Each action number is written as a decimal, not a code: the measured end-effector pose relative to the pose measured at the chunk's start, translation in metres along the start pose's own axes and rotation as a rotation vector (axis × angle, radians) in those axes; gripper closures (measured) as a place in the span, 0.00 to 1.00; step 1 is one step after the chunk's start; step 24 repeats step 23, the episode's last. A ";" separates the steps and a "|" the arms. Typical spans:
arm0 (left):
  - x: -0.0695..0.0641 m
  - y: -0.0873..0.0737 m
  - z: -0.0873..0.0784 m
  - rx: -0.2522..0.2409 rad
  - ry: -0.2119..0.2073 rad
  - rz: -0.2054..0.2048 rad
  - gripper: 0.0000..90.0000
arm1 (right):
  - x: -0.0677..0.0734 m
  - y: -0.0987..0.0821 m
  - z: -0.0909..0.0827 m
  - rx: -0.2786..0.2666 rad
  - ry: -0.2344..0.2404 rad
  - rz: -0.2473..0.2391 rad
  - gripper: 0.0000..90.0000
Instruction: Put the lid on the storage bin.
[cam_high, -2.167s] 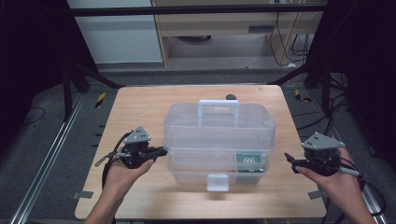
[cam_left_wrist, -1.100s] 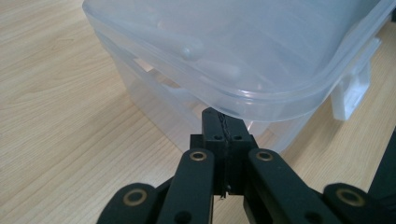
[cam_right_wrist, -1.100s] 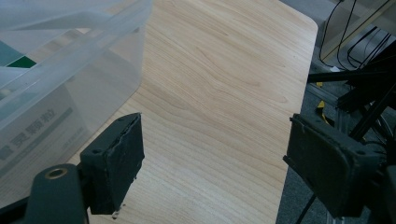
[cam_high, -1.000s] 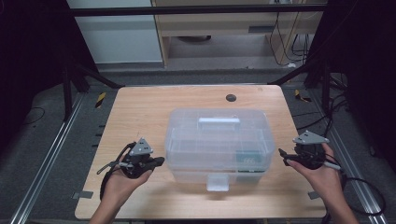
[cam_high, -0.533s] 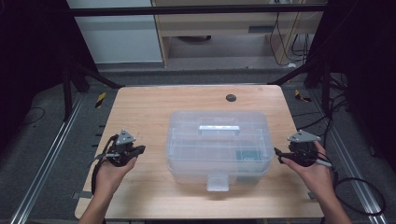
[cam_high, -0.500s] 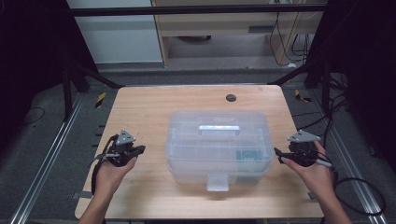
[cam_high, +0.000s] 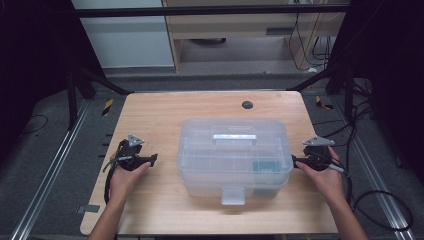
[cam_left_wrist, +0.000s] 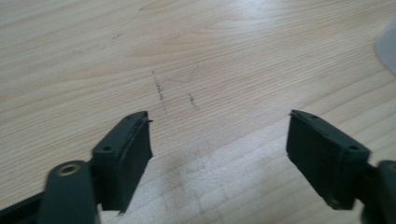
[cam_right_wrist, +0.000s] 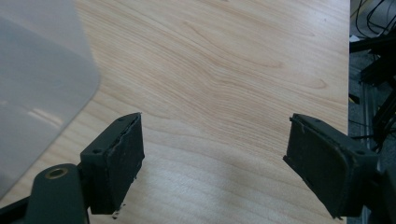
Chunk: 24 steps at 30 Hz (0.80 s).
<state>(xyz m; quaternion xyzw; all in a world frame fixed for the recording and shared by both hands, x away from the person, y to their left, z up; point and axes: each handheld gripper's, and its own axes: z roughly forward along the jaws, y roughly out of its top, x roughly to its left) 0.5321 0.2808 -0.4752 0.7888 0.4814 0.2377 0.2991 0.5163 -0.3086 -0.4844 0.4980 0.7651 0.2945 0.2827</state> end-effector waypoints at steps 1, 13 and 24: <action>0.001 -0.001 0.003 0.009 0.003 -0.013 0.21 | 0.000 0.000 0.000 0.000 0.000 0.000 0.21; 0.005 -0.018 0.025 -0.005 -0.016 -0.086 0.08 | -0.002 -0.010 0.022 0.021 0.036 0.083 0.17; 0.005 -0.019 0.027 -0.014 -0.016 -0.085 0.01 | 0.000 -0.012 0.028 0.020 0.054 0.150 0.03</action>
